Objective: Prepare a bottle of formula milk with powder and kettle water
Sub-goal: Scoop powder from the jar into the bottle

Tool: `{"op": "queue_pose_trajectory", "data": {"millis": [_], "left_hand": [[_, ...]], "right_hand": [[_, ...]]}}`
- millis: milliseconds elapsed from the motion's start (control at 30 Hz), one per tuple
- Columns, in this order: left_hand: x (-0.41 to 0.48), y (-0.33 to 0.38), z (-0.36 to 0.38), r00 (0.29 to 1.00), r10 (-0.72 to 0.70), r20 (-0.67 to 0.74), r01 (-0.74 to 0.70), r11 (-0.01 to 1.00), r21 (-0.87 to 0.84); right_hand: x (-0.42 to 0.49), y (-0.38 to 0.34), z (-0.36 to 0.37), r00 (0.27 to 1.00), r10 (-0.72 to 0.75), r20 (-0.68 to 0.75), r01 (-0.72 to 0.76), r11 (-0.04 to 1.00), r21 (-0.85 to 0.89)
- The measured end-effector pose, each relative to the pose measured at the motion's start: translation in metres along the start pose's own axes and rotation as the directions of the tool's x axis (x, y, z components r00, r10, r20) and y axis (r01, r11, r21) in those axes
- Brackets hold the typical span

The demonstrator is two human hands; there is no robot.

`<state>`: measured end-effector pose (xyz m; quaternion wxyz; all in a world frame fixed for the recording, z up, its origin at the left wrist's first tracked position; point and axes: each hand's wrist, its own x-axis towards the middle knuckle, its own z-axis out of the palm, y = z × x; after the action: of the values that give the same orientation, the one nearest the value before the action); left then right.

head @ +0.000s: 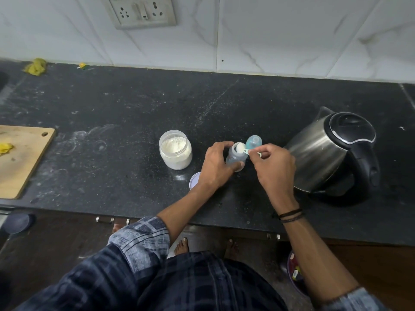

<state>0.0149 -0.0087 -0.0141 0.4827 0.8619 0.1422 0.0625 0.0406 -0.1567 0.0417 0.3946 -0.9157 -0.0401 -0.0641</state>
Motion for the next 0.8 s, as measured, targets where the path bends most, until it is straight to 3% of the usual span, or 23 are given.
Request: {"op": "queue_pose_trajectory", "data": {"millis": [233, 467, 800], "left_hand": [[0.002, -0.001, 0.0, 1.0, 0.009, -0.006, -0.009, 1.0, 0.003], [0.001, 0.0, 0.0, 1.0, 0.01, -0.007, -0.01, 1.0, -0.006], [0.0, 0.002, -0.001, 1.0, 0.019, -0.006, -0.019, 1.0, 0.001]], "right_hand": [[-0.005, -0.008, 0.001, 0.981, -0.193, -0.007, 0.191, 0.972, -0.138], [-0.01, -0.009, -0.001, 0.911, -0.41, 0.029, 0.406, 0.886, -0.224], [-0.012, -0.006, -0.001, 0.883, -0.467, 0.051, 0.465, 0.852, -0.24]]}}
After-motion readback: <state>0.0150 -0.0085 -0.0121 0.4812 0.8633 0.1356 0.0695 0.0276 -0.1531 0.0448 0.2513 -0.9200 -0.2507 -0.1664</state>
